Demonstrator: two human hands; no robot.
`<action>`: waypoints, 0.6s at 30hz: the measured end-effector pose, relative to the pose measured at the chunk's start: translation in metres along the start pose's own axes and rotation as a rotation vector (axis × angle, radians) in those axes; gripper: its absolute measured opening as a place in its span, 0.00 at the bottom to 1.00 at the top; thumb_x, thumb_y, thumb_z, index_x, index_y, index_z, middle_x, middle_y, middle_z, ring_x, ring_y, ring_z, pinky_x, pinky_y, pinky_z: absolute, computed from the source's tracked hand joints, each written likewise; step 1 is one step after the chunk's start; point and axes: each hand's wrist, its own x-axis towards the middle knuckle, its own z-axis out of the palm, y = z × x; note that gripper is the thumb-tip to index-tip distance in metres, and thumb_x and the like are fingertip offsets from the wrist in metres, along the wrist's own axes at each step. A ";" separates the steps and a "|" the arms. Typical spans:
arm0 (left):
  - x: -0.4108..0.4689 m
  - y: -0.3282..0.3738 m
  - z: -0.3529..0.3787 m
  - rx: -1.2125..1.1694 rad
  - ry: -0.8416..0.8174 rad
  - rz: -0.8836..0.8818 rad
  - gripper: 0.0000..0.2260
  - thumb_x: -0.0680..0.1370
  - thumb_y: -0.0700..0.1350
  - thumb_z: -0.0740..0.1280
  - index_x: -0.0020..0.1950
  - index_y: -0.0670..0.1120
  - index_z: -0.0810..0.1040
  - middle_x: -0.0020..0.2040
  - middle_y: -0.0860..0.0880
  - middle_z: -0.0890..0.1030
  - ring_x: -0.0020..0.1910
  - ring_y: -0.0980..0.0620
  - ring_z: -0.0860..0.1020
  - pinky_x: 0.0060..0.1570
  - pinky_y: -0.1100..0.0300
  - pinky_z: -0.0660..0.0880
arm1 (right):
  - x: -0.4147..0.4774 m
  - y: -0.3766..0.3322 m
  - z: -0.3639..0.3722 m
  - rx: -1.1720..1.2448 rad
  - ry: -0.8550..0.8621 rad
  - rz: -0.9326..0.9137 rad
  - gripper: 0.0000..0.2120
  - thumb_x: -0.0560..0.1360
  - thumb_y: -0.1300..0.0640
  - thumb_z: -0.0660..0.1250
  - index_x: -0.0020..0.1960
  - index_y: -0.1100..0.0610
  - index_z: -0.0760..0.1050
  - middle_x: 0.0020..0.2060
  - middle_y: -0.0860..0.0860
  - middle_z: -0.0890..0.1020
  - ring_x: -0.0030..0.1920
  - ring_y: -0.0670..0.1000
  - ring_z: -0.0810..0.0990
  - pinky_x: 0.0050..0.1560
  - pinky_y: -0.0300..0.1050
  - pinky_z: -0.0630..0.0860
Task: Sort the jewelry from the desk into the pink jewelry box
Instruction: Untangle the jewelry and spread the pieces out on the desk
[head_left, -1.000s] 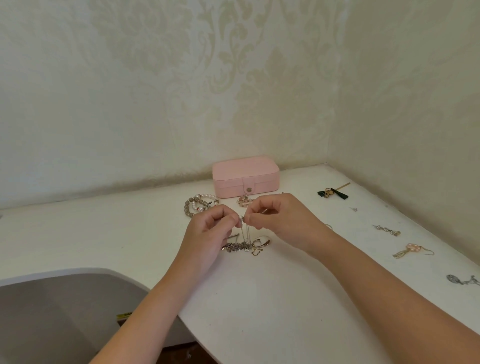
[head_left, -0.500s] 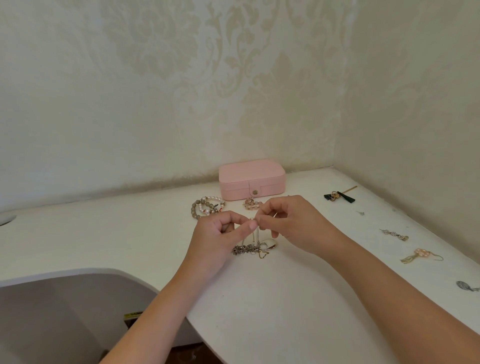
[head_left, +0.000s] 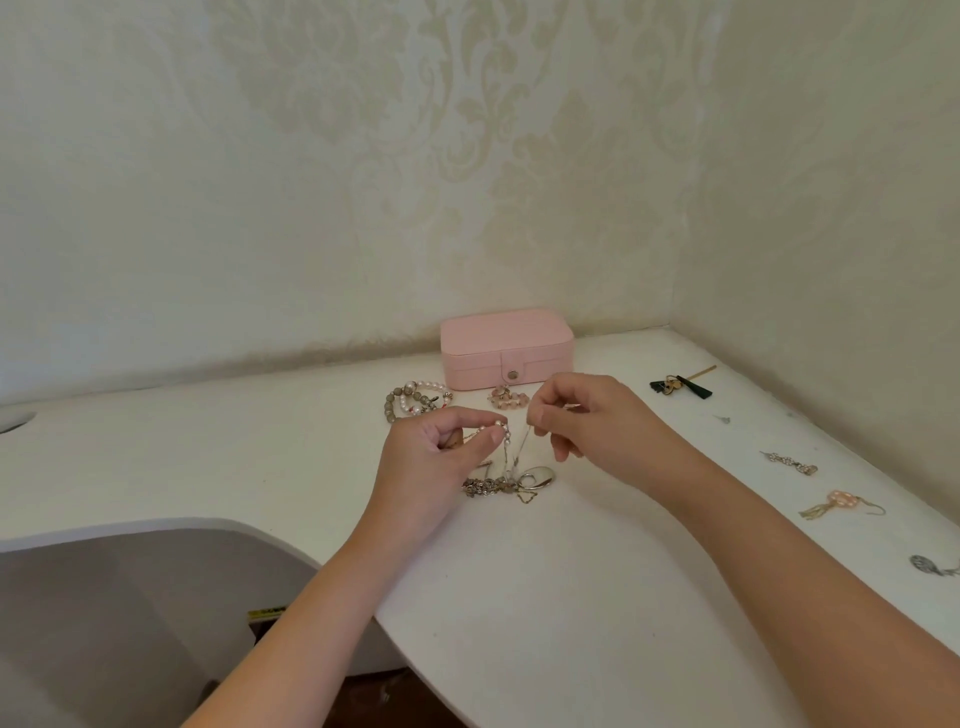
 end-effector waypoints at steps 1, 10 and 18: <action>0.000 0.000 0.000 -0.003 0.000 0.000 0.03 0.73 0.39 0.72 0.44 0.45 0.84 0.23 0.57 0.56 0.22 0.58 0.56 0.24 0.75 0.59 | 0.000 -0.001 -0.002 0.071 0.005 0.021 0.06 0.76 0.61 0.64 0.41 0.59 0.76 0.34 0.47 0.79 0.27 0.44 0.74 0.34 0.38 0.68; -0.001 -0.001 -0.003 -0.094 0.021 -0.031 0.07 0.77 0.41 0.67 0.39 0.43 0.78 0.27 0.52 0.63 0.26 0.55 0.61 0.25 0.68 0.59 | 0.002 0.000 -0.004 0.550 -0.011 0.247 0.09 0.78 0.63 0.60 0.40 0.59 0.72 0.31 0.52 0.80 0.24 0.46 0.70 0.29 0.38 0.66; 0.000 0.003 -0.005 -0.185 -0.020 -0.146 0.14 0.80 0.43 0.59 0.34 0.44 0.70 0.26 0.53 0.60 0.24 0.57 0.57 0.23 0.66 0.55 | 0.011 0.023 -0.005 -0.386 0.214 0.268 0.08 0.76 0.57 0.61 0.43 0.58 0.76 0.35 0.51 0.79 0.37 0.50 0.76 0.34 0.41 0.68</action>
